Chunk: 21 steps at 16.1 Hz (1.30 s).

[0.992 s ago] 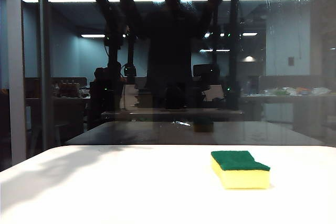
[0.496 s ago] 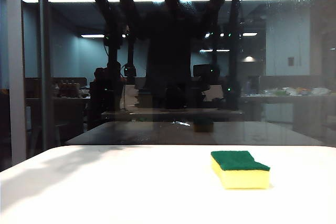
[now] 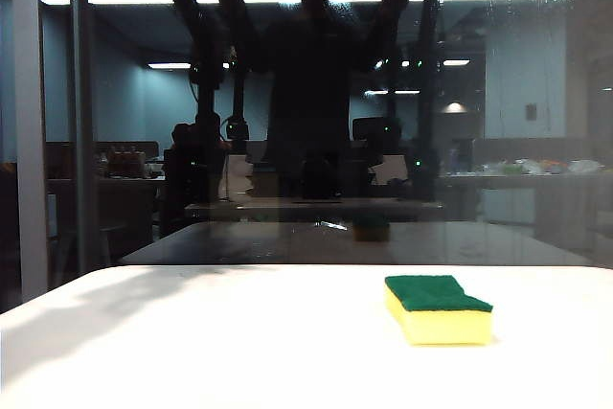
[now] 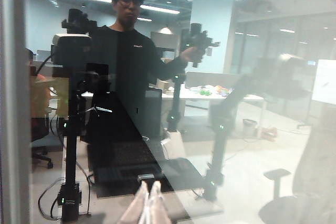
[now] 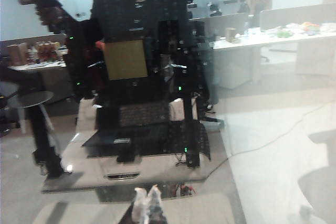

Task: Reach upward to find where there is water on the glass, pick up the sponge from the table, dry the water, and finally place the sponge back on the table.

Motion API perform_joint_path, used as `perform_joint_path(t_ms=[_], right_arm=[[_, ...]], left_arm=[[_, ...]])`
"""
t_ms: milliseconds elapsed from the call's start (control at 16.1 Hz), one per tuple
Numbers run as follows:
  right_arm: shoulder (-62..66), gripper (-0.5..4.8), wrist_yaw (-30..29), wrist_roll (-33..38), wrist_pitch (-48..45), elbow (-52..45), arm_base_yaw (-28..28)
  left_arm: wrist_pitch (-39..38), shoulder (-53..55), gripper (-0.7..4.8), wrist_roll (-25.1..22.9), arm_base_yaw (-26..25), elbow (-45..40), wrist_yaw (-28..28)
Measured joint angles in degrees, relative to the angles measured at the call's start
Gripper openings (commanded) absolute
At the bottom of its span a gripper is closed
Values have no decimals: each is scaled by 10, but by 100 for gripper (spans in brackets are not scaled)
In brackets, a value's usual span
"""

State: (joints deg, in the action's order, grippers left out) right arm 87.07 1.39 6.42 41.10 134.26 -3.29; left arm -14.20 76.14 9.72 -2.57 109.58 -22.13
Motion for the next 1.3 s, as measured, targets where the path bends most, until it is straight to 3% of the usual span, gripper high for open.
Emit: perform_joint_path(t_ms=[434, 744, 1054, 1302], right_arm=[[0, -2, -69, 0, 0, 0, 0], [0, -2, -179, 0, 0, 0, 0], [-1, -2, -284, 0, 0, 0, 0], [-1, -2, -368, 0, -5, 0, 0]], left_arm=[[1, 0, -6, 0, 0, 0, -74], [2, 0, -6, 2, 0, 0, -207], [3, 0, -6, 3, 0, 0, -299], [40, 0, -6, 32, 0, 0, -390]])
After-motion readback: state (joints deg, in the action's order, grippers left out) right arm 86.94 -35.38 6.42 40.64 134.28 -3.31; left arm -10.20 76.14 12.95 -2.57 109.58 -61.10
